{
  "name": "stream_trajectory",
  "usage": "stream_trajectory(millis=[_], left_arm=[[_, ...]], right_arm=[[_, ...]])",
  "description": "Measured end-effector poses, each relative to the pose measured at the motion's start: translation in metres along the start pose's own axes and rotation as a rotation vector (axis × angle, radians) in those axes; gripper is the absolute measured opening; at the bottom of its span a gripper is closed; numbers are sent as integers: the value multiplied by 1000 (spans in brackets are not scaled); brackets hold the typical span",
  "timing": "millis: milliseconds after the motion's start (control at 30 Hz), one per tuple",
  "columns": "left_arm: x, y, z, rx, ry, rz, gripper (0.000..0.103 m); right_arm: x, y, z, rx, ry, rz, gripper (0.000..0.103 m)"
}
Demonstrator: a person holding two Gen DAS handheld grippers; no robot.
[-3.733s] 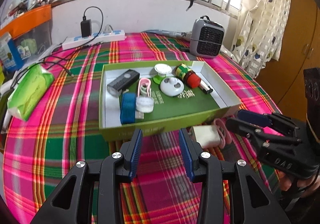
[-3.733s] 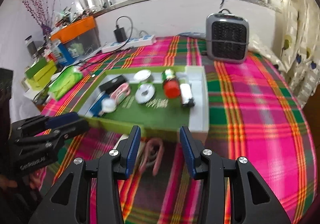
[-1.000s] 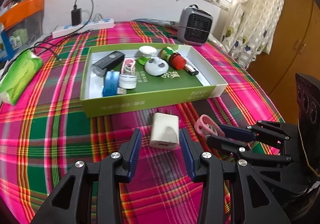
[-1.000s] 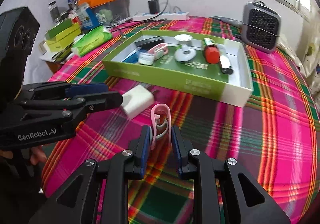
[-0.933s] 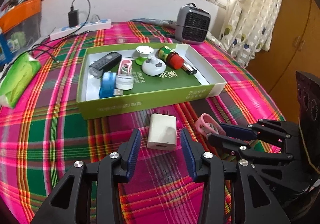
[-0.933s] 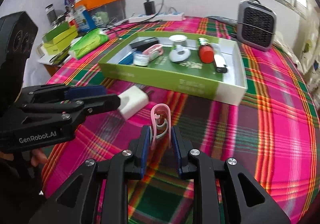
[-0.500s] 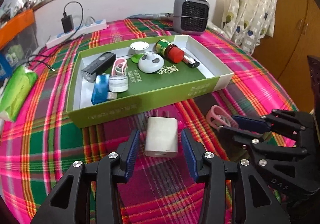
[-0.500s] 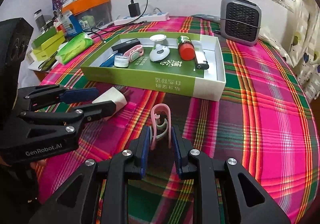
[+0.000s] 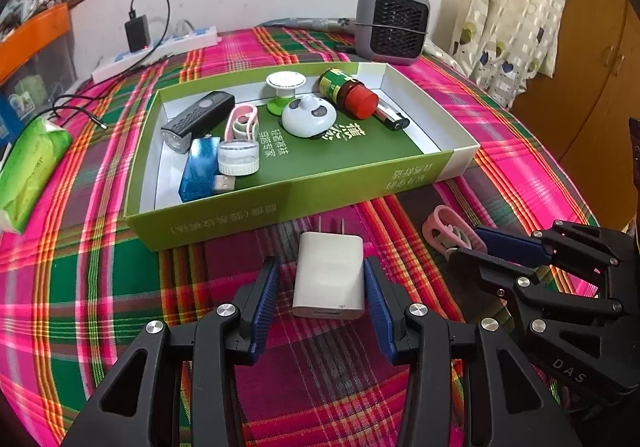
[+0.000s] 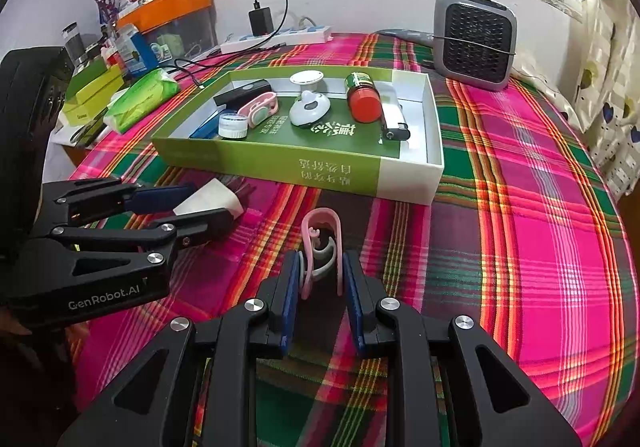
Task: Organize rigid objects
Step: 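Close the left gripper on the white charger plug while the right gripper grasps the pink clip, then lift the charger plug with the left gripper while the right gripper lifts the pink clip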
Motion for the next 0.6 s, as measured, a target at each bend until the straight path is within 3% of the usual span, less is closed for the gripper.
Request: stream_trajectory(millis=[333,600], left_arm=[[0,-2,-1,-5,4,0,41],[-1,-4,-1,-10,5,-7,33]], right_arm=[[1,0,0,-1,-2,1,23],[2,0,0,0,-3,0,23]])
Point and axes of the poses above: each gripper's, at about its wrist camera, not at the fingertips, and x roughly the way its jaws point, y to its right, z to its underside, the point moved 9 cm from there along x, roughly the way its jaws point, and after that the axes turned 11 degrees about -z, right-handed, at the moved point
